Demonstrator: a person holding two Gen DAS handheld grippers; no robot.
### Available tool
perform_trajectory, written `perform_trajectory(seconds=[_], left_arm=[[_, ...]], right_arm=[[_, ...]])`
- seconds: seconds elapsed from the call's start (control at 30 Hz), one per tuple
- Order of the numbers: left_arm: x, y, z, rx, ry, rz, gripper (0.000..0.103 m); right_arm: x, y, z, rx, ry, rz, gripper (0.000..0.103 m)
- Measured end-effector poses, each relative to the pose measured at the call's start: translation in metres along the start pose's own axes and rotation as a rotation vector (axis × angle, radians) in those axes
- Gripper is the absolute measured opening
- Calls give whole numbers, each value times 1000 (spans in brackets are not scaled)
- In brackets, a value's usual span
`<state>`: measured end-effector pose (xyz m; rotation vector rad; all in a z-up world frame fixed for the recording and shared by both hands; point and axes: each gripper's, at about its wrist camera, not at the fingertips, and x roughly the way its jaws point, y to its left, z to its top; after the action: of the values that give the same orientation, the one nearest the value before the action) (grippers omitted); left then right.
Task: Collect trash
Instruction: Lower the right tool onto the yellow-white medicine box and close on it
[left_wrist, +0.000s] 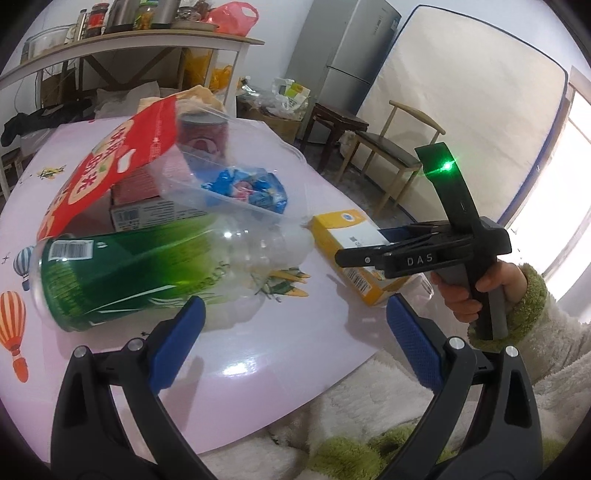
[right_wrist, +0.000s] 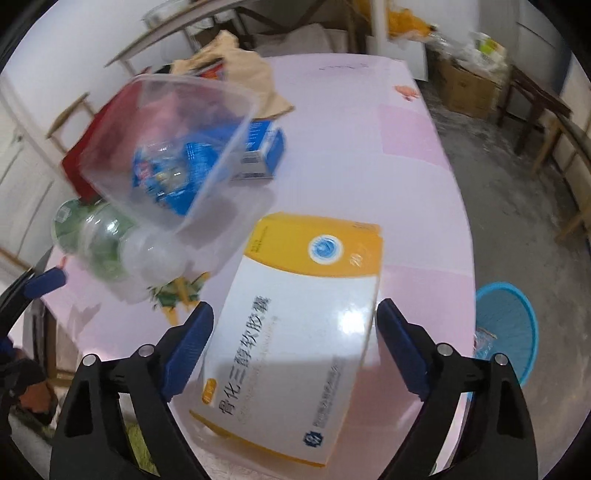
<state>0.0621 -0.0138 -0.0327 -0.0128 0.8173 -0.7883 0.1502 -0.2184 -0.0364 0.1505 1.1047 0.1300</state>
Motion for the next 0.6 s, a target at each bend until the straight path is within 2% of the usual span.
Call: perform_trajectory(seconds=[0.1,0.2,0.4,0.6], left_arm=[[6,-6,0,13,15,12,94],[11,-11,0,22,30,13,95],[14,-12,0,22,39,25,94],[17,-10,-1,11,42,36,95]], right_arm=[[1,-4,-4,10,-17,11,88],[1,-3,-7,17,-35,29,97],[0,4,-13,-8,-79,-2,97],[0,3,-13,4,-53,-17,97]])
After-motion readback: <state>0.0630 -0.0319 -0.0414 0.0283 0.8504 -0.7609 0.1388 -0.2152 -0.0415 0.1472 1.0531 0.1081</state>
